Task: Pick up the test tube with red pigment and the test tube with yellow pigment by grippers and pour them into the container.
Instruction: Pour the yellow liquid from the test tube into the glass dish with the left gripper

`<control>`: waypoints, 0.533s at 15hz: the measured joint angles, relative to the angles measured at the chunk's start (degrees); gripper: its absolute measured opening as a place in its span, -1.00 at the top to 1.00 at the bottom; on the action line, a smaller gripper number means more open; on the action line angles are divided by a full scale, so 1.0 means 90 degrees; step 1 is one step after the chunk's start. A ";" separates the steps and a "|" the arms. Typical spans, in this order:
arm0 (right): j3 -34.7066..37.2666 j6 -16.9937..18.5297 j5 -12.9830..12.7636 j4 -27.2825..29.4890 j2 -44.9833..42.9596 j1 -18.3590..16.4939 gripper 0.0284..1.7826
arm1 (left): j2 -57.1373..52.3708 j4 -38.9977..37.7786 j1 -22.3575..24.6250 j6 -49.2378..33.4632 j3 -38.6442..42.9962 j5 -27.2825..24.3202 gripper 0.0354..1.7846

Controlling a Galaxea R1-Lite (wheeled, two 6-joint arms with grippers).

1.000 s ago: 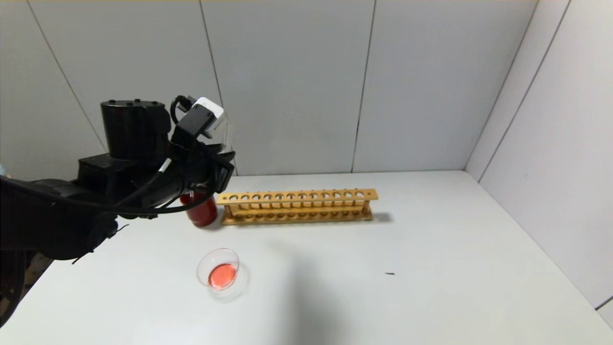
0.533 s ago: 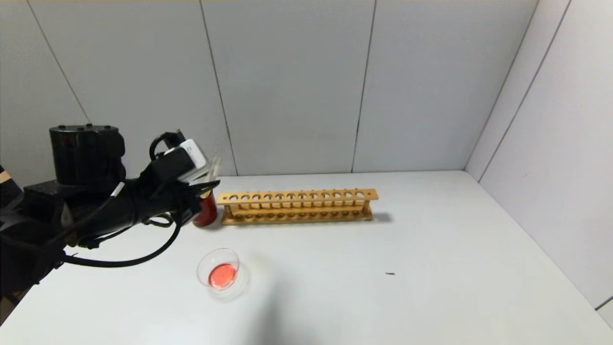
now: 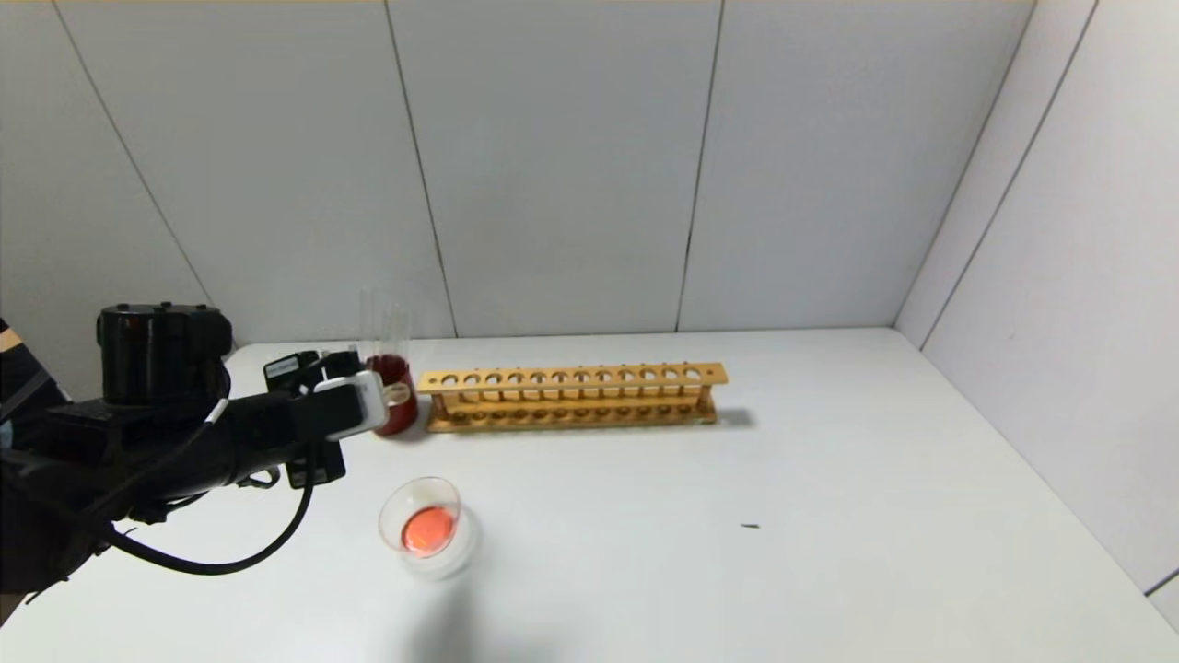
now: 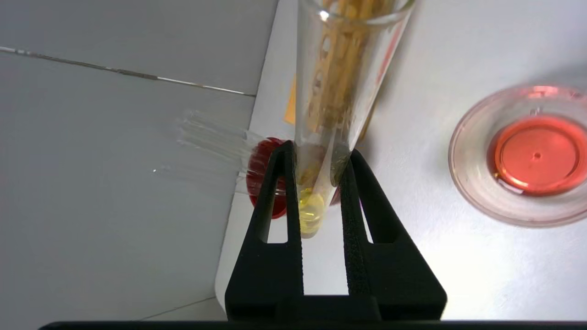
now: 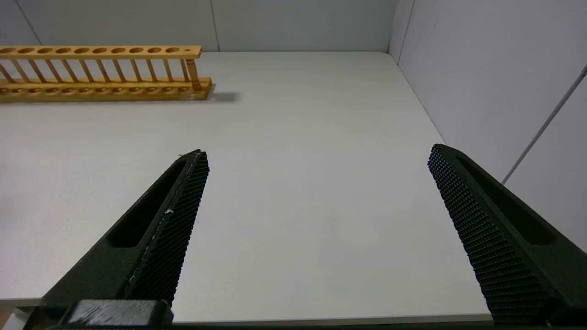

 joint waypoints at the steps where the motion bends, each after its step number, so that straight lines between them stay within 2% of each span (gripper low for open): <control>1: 0.0000 0.0000 -0.0003 0.0003 0.0000 0.0000 -0.96 | 0.0087 -0.0046 0.0043 0.0282 0.0064 -0.0065 0.70; 8: 0.0000 -0.0003 0.0000 0.0003 0.0000 0.0000 -0.96 | 0.0803 -0.1241 0.0551 0.1483 0.0467 -0.0546 0.70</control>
